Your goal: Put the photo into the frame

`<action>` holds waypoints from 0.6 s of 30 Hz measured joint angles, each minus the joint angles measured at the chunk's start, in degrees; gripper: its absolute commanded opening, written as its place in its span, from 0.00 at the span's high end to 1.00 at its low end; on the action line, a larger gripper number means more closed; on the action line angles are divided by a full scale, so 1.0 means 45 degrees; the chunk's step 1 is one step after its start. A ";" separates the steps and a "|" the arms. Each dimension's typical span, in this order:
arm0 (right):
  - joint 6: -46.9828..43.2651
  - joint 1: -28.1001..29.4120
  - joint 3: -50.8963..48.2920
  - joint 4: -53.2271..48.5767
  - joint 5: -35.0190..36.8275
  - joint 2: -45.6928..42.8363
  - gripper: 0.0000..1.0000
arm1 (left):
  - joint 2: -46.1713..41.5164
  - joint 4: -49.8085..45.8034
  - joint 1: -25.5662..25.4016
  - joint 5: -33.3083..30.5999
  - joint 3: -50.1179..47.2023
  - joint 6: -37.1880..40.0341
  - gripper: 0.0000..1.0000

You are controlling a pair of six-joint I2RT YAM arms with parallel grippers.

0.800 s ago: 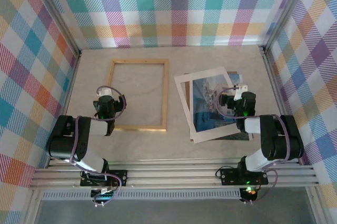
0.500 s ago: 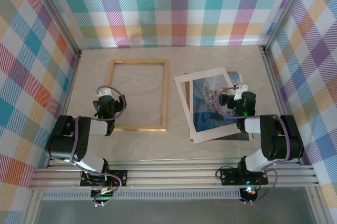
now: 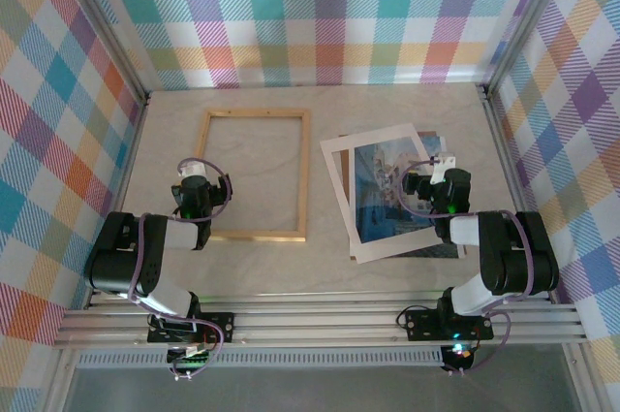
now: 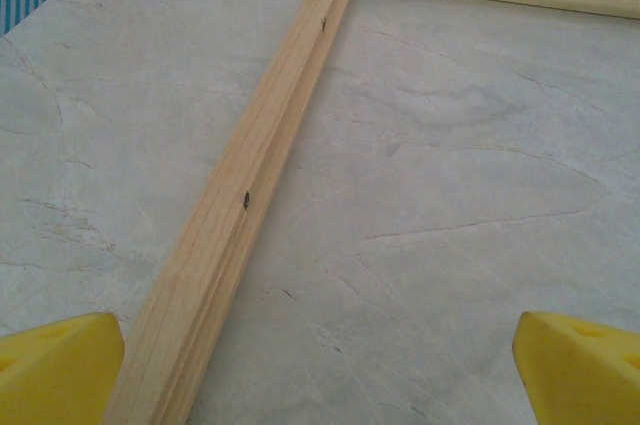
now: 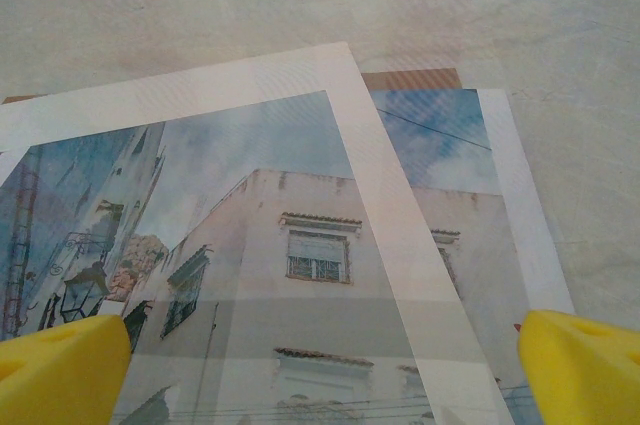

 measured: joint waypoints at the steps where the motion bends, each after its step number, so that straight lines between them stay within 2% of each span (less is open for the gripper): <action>1: 0.0000 0.0000 0.0000 0.0000 0.0000 0.0000 0.01 | 0.0000 0.0000 0.0000 0.0000 0.0000 0.0000 0.00; 12: 0.0112 0.0005 0.0049 -0.0185 0.0131 -0.0058 0.01 | -0.0005 -0.0107 0.0000 -0.0039 0.0058 0.0000 0.00; 15: 0.0340 0.0005 0.0680 -0.1797 0.0554 -0.0588 0.01 | -0.0044 -0.0597 -0.0049 -0.0092 0.0418 0.0078 0.00; 18: 0.0680 0.0005 0.2200 -0.4216 0.0981 -0.1331 0.01 | -0.0476 -0.3181 -0.0325 -0.0447 0.1865 0.0000 0.00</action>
